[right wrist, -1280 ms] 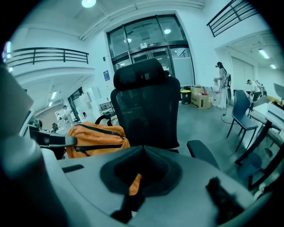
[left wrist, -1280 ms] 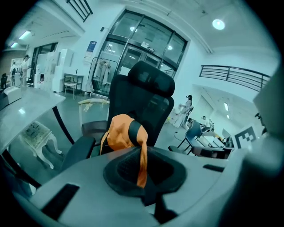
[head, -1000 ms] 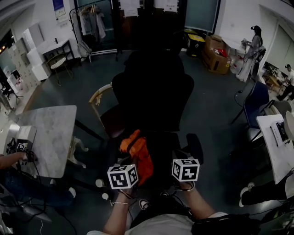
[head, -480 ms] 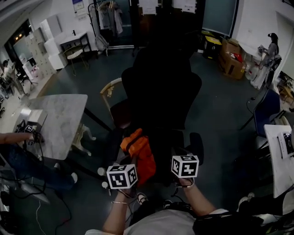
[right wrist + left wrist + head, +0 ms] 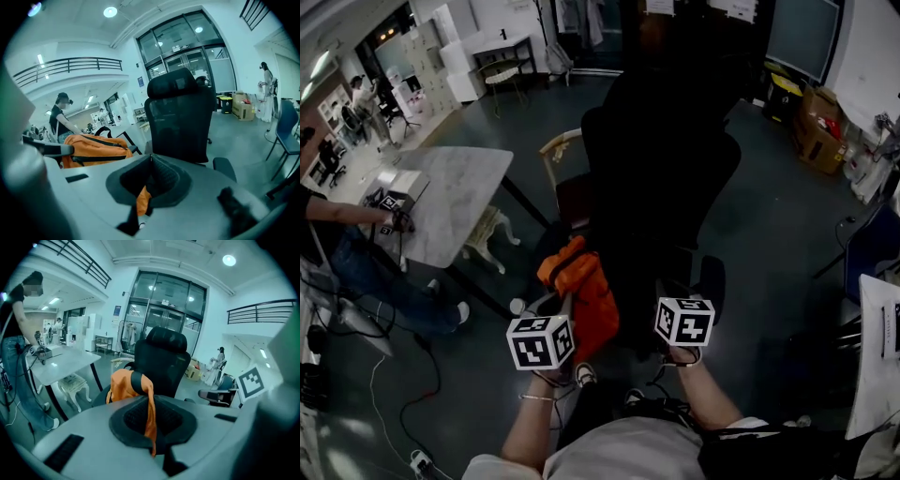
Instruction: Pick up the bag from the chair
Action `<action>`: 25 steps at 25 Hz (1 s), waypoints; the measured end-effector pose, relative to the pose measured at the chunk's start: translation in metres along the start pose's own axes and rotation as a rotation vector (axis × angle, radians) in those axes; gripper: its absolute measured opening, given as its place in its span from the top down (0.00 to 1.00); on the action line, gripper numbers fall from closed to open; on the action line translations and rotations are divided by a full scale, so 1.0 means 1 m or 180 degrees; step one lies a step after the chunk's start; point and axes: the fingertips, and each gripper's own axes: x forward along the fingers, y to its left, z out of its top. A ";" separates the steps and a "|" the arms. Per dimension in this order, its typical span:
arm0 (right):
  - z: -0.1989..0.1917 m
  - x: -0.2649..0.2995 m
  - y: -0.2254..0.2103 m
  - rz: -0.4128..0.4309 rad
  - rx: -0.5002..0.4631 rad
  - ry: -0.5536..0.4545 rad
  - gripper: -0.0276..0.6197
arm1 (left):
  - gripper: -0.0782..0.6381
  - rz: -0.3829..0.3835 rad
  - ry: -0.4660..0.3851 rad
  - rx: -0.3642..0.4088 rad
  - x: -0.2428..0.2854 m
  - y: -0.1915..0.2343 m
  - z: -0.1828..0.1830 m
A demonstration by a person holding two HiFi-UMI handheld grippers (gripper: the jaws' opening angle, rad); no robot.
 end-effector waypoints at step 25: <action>-0.039 -0.034 0.178 0.0840 -0.0456 0.0127 0.91 | 0.85 0.0786 -0.0482 -0.0415 -0.193 0.078 -0.045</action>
